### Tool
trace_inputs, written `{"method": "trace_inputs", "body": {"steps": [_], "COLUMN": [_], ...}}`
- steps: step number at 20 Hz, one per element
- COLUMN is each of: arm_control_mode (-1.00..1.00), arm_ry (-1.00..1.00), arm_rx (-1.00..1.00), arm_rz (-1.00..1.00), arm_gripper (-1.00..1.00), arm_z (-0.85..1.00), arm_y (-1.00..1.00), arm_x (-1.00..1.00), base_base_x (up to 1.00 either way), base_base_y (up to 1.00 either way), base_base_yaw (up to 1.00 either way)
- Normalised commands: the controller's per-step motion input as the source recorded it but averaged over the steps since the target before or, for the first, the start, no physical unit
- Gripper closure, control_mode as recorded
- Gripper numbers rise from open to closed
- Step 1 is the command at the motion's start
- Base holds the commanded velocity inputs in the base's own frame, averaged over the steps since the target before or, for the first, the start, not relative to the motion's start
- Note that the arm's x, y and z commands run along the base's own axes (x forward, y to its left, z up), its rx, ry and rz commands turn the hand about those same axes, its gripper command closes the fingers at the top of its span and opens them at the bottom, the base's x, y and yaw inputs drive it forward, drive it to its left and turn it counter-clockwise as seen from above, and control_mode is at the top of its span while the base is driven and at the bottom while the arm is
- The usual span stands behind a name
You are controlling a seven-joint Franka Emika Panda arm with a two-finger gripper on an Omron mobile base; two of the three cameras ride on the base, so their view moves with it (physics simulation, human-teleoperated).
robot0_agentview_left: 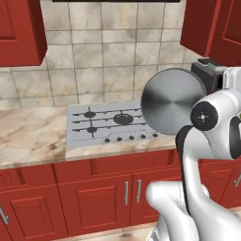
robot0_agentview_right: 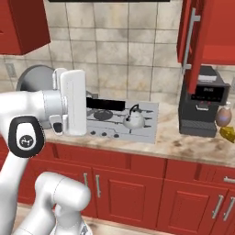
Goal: Pick the pan from the cabinet and place it on the stove. Then turn on the stove burner for the pan.
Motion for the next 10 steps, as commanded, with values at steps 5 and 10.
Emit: {"method": "trace_inputs", "body": {"steps": [5, 10], "arm_control_mode": [1.00, 1.00], "arm_ry": [0.00, 0.00], "arm_rx": [0.00, 0.00], "arm_rz": [0.00, 0.00], "arm_gripper": [1.00, 1.00], "arm_z": [0.00, 0.00], "arm_y": [0.00, 0.00], "arm_x": [0.00, 0.00], "base_base_x": [0.52, 0.50], "base_base_y": [0.28, 0.33], "base_base_yaw": [0.00, 0.00]}}
